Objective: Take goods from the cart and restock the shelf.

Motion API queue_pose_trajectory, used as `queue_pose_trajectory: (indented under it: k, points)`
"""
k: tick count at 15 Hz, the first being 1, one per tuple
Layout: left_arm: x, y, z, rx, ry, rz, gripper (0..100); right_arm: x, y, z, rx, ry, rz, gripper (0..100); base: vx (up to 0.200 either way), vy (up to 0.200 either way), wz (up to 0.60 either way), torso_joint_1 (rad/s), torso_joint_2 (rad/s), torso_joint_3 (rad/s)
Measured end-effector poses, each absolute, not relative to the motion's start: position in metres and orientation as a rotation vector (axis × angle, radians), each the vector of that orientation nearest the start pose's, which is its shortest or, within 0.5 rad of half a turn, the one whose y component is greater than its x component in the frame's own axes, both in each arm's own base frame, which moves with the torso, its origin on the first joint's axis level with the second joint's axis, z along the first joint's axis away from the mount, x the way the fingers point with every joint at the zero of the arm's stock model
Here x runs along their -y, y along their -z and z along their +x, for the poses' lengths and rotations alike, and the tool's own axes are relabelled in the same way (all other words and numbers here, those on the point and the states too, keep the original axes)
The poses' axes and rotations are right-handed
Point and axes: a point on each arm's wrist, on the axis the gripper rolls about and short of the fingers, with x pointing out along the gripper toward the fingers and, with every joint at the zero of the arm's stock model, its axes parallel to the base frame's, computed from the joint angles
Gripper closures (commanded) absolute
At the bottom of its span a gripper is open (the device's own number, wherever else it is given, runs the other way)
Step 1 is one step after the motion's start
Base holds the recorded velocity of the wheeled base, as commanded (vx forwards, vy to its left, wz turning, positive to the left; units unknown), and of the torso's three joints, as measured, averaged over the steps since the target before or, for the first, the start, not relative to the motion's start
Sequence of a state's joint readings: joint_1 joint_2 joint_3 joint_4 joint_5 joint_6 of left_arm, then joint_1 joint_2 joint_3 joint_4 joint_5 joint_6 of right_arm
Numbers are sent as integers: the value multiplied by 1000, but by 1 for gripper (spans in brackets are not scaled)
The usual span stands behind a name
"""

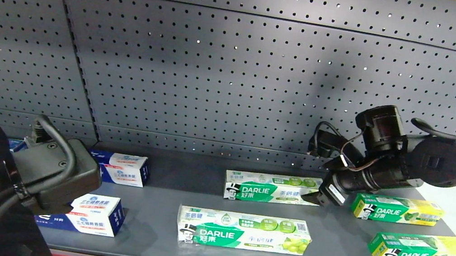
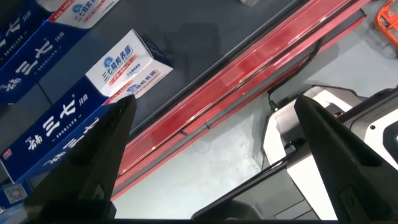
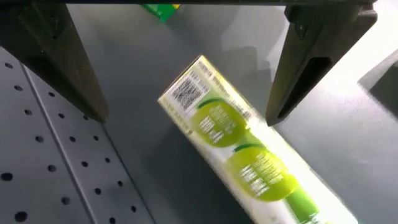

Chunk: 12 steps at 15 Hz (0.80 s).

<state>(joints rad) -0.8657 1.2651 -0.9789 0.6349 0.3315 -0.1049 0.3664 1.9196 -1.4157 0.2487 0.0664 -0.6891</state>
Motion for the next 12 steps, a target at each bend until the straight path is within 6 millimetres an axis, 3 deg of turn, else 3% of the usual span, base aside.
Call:
queue_pose_trajectory:
  k: [3,6,12]
  points:
    - [113,-223,106,-804,449,436,0,-126,-203,329,-570,-652,-754,0,0,0,0,0,0,0]
    - [111,-222,104,-803,449,435,0,-106,-212,318,-570,-609,-740,0,0,0,0,0,0,0]
    - [111,-225,104,-794,448,428,0,-71,-214,321,-600,-495,-712,0,0,0,0,0,0,0]
